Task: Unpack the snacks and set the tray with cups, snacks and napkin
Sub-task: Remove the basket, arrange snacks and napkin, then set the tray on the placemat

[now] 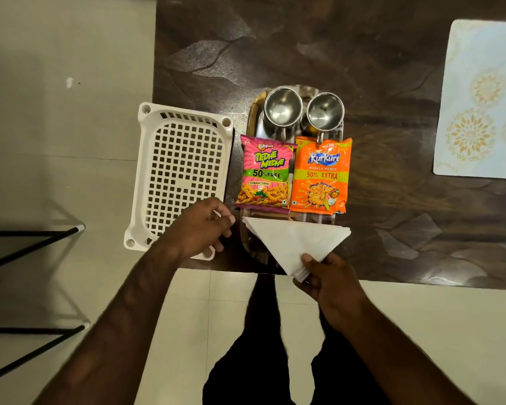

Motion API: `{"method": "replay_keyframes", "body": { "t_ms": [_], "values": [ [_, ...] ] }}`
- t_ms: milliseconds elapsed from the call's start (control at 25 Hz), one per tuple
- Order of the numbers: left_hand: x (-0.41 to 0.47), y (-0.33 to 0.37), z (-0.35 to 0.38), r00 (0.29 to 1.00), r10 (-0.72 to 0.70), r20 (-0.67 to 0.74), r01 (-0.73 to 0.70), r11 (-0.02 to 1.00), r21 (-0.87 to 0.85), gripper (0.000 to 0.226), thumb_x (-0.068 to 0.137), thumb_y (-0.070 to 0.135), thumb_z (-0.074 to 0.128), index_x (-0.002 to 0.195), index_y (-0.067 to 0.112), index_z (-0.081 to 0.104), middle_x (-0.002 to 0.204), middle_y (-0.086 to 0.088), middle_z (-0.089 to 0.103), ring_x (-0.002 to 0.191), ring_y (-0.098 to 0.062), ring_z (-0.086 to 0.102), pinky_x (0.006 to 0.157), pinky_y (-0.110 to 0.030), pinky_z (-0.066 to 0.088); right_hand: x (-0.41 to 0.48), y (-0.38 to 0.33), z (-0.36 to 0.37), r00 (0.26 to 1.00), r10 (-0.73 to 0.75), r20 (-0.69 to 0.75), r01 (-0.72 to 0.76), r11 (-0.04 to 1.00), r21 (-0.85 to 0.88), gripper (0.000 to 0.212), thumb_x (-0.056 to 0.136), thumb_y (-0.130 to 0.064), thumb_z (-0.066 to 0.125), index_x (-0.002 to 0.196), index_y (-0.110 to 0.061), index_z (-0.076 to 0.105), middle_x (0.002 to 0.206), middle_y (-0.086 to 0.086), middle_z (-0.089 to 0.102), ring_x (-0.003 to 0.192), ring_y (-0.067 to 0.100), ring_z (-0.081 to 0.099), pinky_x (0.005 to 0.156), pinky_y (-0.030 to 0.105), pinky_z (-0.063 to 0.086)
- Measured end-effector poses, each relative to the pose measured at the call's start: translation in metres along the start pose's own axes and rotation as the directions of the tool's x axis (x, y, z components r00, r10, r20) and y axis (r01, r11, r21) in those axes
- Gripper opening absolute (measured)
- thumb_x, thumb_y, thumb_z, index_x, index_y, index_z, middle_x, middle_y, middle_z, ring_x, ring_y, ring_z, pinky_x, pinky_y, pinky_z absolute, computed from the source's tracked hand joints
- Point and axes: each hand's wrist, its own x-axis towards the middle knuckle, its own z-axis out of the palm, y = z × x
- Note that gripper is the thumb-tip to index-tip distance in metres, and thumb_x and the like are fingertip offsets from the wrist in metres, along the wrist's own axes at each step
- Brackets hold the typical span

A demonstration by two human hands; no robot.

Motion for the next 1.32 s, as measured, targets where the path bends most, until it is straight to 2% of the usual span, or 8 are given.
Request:
{"method": "replay_keyframes", "body": {
  "t_ms": [200, 440, 640, 840, 960, 1080, 1200, 1320],
  "values": [
    [0.005, -0.006, 0.010, 1.000, -0.024, 0.014, 0.024, 0.999, 0.046, 0.007, 0.095, 0.029, 0.059, 0.096, 0.024, 0.063, 0.089, -0.005, 0.074, 0.066, -0.020, 0.071, 0.059, -0.035, 0.056, 0.006, -0.005, 0.015, 0.999, -0.014, 0.034, 0.014, 1.000, -0.009, 0.023, 0.101, -0.006, 0.068, 0.122, -0.014, 0.070, 0.107, 0.003, 0.085, 0.087, 0.020, 0.084, 0.067, 0.033, 0.066],
    [0.008, -0.012, 0.019, 1.000, -0.031, 0.000, 0.031, 0.996, 0.079, 0.006, 0.095, 0.031, 0.060, 0.094, 0.026, 0.063, 0.086, 0.000, 0.074, 0.065, -0.017, 0.071, 0.059, -0.034, 0.056, 0.004, -0.013, 0.017, 0.997, -0.026, -0.072, -0.002, 0.933, -0.359, 0.027, 0.099, -0.020, 0.075, 0.121, -0.007, 0.072, 0.097, 0.009, 0.085, 0.075, 0.021, 0.083, 0.059, 0.030, 0.062],
    [0.002, -0.020, 0.009, 0.995, -0.066, -0.074, 0.066, 0.998, -0.002, 0.005, 0.094, 0.024, 0.060, 0.094, 0.021, 0.064, 0.085, -0.007, 0.073, 0.061, -0.020, 0.068, 0.052, -0.029, 0.052, -0.016, -0.036, 0.023, 0.970, 0.227, -0.088, -0.213, 0.614, -0.760, 0.058, 0.090, -0.065, 0.068, 0.084, -0.008, 0.076, 0.070, 0.009, 0.081, 0.050, 0.021, 0.074, 0.051, 0.023, 0.052],
    [-0.008, -0.033, -0.014, 0.947, -0.030, -0.319, 0.027, 1.000, -0.016, 0.009, 0.091, 0.018, 0.059, 0.089, 0.024, 0.064, 0.087, -0.002, 0.072, 0.072, -0.024, 0.072, 0.060, -0.032, 0.055, -0.044, -0.059, 0.072, 0.973, 0.133, 0.188, 0.113, 0.435, -0.893, 0.041, 0.100, -0.044, 0.064, 0.074, -0.015, 0.077, 0.062, 0.007, 0.077, 0.042, 0.018, 0.067, 0.042, 0.019, 0.046],
    [-0.017, -0.049, -0.037, 0.767, 0.111, -0.632, -0.007, 0.986, 0.164, 0.008, 0.090, 0.019, 0.058, 0.093, 0.024, 0.063, 0.096, 0.004, 0.067, 0.086, -0.020, 0.067, 0.075, -0.034, 0.054, -0.048, -0.076, 0.119, 0.913, -0.042, 0.407, 0.385, 0.425, -0.819, 0.018, 0.102, -0.025, 0.060, 0.096, -0.017, 0.075, 0.076, 0.003, 0.081, 0.062, 0.020, 0.077, 0.055, 0.026, 0.055],
    [-0.016, -0.066, -0.061, 0.611, 0.207, -0.764, 0.060, 0.950, 0.306, 0.028, 0.090, 0.018, 0.060, 0.118, 0.015, 0.058, 0.116, -0.009, 0.060, 0.106, -0.032, 0.060, 0.089, -0.046, 0.052, -0.047, -0.074, 0.155, 0.773, -0.194, 0.604, 0.613, -0.013, -0.790, 0.029, 0.099, -0.024, 0.061, 0.128, -0.023, 0.068, 0.122, -0.004, 0.076, 0.111, 0.019, 0.072, 0.086, 0.029, 0.051],
    [-0.001, -0.071, -0.078, 0.739, 0.022, -0.674, 0.165, 0.963, 0.212, 0.051, 0.095, 0.027, 0.059, 0.141, 0.012, 0.043, 0.137, -0.013, 0.056, 0.119, -0.033, 0.056, 0.099, -0.046, 0.046, -0.046, -0.051, 0.169, 0.679, -0.110, 0.726, 0.685, -0.262, -0.680, 0.049, 0.098, -0.023, 0.063, 0.146, -0.020, 0.057, 0.150, -0.002, 0.059, 0.136, 0.020, 0.058, 0.106, 0.029, 0.047],
    [0.013, -0.074, -0.077, 0.828, -0.064, -0.557, 0.179, 0.972, 0.155, 0.035, 0.098, 0.029, 0.052, 0.129, 0.011, 0.050, 0.121, -0.013, 0.066, 0.092, -0.028, 0.061, 0.079, -0.036, 0.052, -0.037, -0.024, 0.171, 0.701, 0.015, 0.713, 0.650, -0.422, -0.631, 0.063, 0.096, -0.029, 0.065, 0.155, -0.021, 0.045, 0.160, 0.000, 0.045, 0.151, 0.024, 0.043, 0.118, 0.045, 0.048]
  ]
}}
